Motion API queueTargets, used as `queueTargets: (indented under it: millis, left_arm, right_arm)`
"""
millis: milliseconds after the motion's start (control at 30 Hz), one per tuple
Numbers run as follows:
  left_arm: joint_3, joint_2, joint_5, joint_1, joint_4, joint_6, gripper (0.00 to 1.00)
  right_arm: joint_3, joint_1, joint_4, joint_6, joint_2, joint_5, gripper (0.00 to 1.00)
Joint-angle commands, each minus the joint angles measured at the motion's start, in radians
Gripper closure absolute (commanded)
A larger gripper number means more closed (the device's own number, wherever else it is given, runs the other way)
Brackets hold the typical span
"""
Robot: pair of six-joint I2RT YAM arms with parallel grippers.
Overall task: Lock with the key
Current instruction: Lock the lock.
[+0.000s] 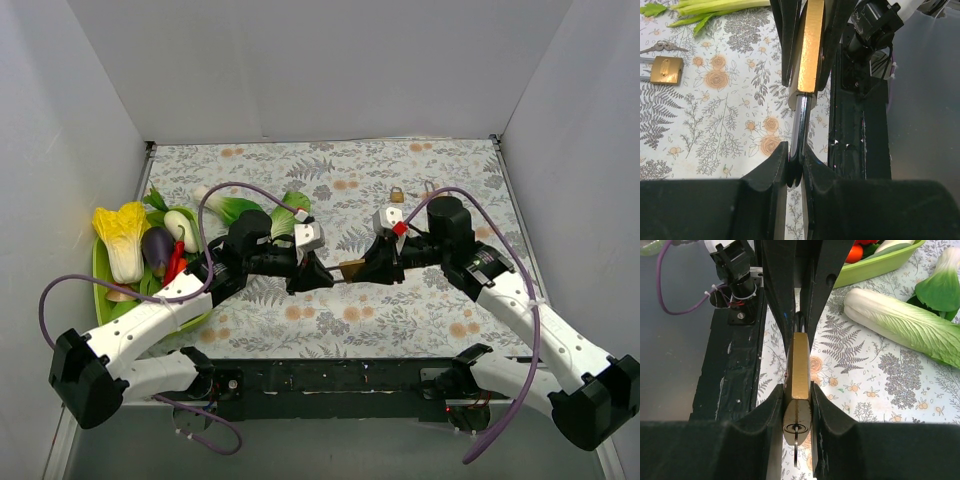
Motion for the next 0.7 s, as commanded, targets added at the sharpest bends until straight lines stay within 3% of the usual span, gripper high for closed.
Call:
queueTargets:
  millis: [0,333,667]
  left_arm:
    - [0.119,0.014,0.091,-0.086,0.431,-0.063,1.00]
    - [0.131,0.009,0.051,-0.100,0.411,-0.012,1.00]
    - [0.110,-0.117,0.005,-0.088,0.042,0.198,1.00]
  right_arm:
    - [-0.037,0.118,0.221,0.065,0.050,-0.123,0.99]
    - [-0.067,0.169,0.292,0.119,0.060,-0.104,0.99]
    - [-0.030,0.054,0.016,-0.008,-0.003,-0.069,0.99]
